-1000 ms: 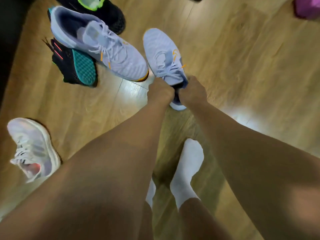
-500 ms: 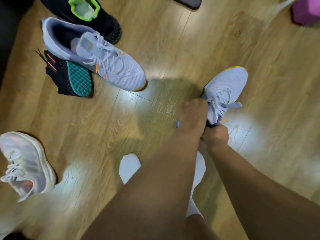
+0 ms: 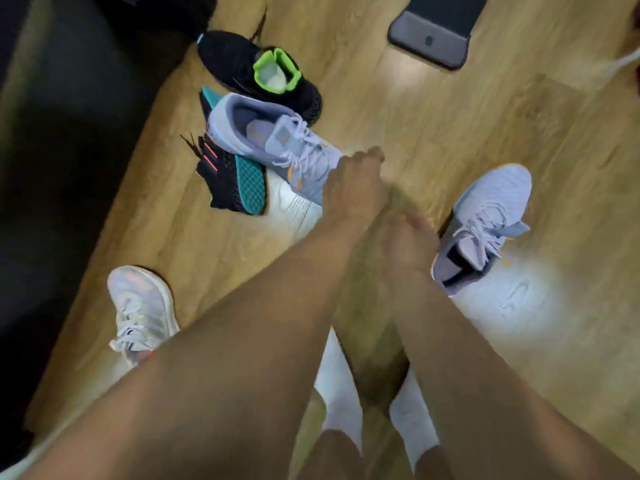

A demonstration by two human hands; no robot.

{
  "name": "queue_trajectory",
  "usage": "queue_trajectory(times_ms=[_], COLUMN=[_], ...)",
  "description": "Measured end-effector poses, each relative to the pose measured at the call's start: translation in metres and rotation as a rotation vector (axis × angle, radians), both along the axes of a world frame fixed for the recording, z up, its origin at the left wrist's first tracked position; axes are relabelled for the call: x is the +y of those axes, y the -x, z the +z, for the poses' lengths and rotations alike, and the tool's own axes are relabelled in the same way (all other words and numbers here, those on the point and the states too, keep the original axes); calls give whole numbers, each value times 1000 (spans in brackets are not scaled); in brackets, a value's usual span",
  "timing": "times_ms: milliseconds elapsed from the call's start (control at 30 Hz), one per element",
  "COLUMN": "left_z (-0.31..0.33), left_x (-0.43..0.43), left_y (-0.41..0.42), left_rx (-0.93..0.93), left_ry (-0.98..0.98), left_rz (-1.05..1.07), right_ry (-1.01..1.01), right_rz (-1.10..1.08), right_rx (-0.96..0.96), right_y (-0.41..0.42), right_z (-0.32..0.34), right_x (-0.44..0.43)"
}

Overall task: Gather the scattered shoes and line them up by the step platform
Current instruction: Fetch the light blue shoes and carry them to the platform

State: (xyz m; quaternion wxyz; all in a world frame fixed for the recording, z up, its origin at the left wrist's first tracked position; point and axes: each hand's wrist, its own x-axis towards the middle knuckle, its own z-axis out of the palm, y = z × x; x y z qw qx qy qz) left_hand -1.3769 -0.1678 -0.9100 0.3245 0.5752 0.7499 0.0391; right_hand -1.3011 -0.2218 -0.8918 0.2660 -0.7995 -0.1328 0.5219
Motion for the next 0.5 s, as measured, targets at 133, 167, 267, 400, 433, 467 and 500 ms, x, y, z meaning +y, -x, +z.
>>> queue_trajectory(times_ms=[133, 167, 267, 400, 433, 467, 500], left_z=[4, 2, -6, -24, -25, -23, -20], left_x=[32, 35, 48, 67, 71, 75, 76], left_y=[103, 123, 164, 190, 191, 188, 184], left_rx=[379, 467, 576, 532, 536, 551, 569], left_ry=[-145, -175, -116, 157, 167, 172, 179], left_rz=[-17, -41, -58, -127, -146, -168, -200], right_ry=[158, 180, 220, 336, 352, 351, 342], right_rz=[186, 192, 125, 10, -24, -63, -127], right_rx=[367, 414, 550, 577, 584, 613, 641], right_y=[109, 133, 181, 198, 199, 202, 203], right_z=[-9, -16, -41, -61, -64, -66, -65], right_x=[30, 38, 58, 70, 71, 71, 70])
